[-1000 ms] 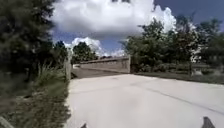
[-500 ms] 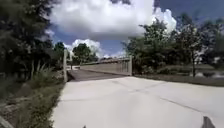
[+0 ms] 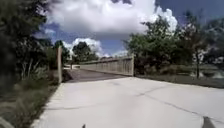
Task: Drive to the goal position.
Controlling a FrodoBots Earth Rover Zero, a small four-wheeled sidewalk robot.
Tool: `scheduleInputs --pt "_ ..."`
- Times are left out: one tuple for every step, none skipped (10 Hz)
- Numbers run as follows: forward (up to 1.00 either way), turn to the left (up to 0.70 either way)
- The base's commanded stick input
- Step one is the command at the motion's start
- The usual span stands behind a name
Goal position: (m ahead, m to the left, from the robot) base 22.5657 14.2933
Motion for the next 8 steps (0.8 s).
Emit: scheduleInputs --pt "0.70 0.35" --pt "0.70 0.35" --pt "0.70 0.35" --pt "0.70 0.26" --pt "0.70 0.00" --pt "0.70 0.00" --pt "0.70 0.00" --pt "0.70 0.00"
